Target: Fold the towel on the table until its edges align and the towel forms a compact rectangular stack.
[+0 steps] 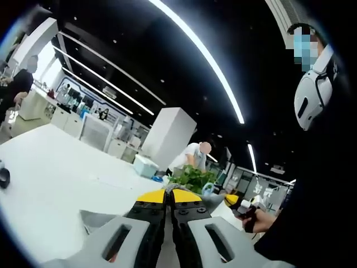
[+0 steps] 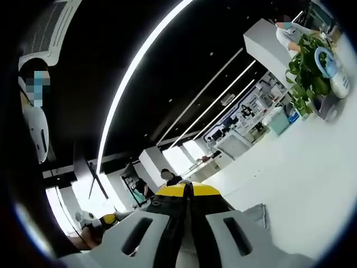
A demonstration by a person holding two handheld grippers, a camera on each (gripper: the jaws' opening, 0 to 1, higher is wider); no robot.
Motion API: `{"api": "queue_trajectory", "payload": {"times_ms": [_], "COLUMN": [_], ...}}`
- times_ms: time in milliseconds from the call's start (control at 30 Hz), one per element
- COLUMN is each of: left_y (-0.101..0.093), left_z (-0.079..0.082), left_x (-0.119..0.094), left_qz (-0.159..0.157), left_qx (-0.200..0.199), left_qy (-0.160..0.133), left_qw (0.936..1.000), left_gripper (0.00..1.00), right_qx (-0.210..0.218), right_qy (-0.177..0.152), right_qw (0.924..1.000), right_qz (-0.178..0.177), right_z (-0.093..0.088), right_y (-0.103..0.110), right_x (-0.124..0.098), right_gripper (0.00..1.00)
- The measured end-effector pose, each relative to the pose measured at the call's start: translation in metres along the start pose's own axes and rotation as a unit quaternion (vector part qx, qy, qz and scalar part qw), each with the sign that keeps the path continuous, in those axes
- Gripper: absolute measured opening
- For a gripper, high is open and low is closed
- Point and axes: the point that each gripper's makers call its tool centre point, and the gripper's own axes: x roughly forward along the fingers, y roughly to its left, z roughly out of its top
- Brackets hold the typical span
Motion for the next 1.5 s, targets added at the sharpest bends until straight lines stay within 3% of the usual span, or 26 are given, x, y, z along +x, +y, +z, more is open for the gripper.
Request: {"api": "queue_trajectory", "payload": {"times_ms": [400,533,633,733,1033,1067,1100,1500], "left_y": [0.013,0.008,0.003,0.006,0.015,0.019,0.018,0.020], "left_z": [0.015,0.021,0.028,0.028,0.019,0.012,0.012,0.004], "left_x": [-0.003,-0.004,-0.004,-0.004,-0.004,-0.004,-0.003,0.003], "left_qz": [0.017,0.016,0.004,0.009,0.023,0.043,0.046,0.047], "left_qx": [-0.004,0.006,-0.008,-0.004,-0.015,0.008,0.011,-0.008], "left_qy": [-0.026,-0.033,-0.049,-0.045,-0.033,-0.008,-0.006,-0.003], "left_qw": [0.9995,0.9993,0.9987,0.9989,0.9991,0.9990,0.9989,0.9989], "left_gripper": [0.02,0.02,0.02,0.02,0.02,0.02,0.02,0.02], "right_qx": [0.011,0.011,0.010,0.007,0.014,0.012,0.015,0.023], "right_qy": [-0.009,-0.019,-0.023,-0.022,-0.016,-0.011,-0.008,0.014], "right_qw": [0.9997,0.9995,0.9993,0.9992,0.9995,0.9997,0.9998,0.9991], "right_qz": [0.018,0.025,0.029,0.032,0.021,0.016,0.013,-0.034], "right_z": [0.000,0.007,0.010,0.011,0.004,0.002,0.001,-0.011], "right_y": [0.023,0.029,0.032,0.033,0.026,0.022,0.020,-0.005], "right_x": [0.008,0.009,0.011,0.014,0.017,0.016,0.016,0.015], "right_gripper": [0.00,0.00,0.00,0.00,0.00,0.00,0.00,0.00]}}
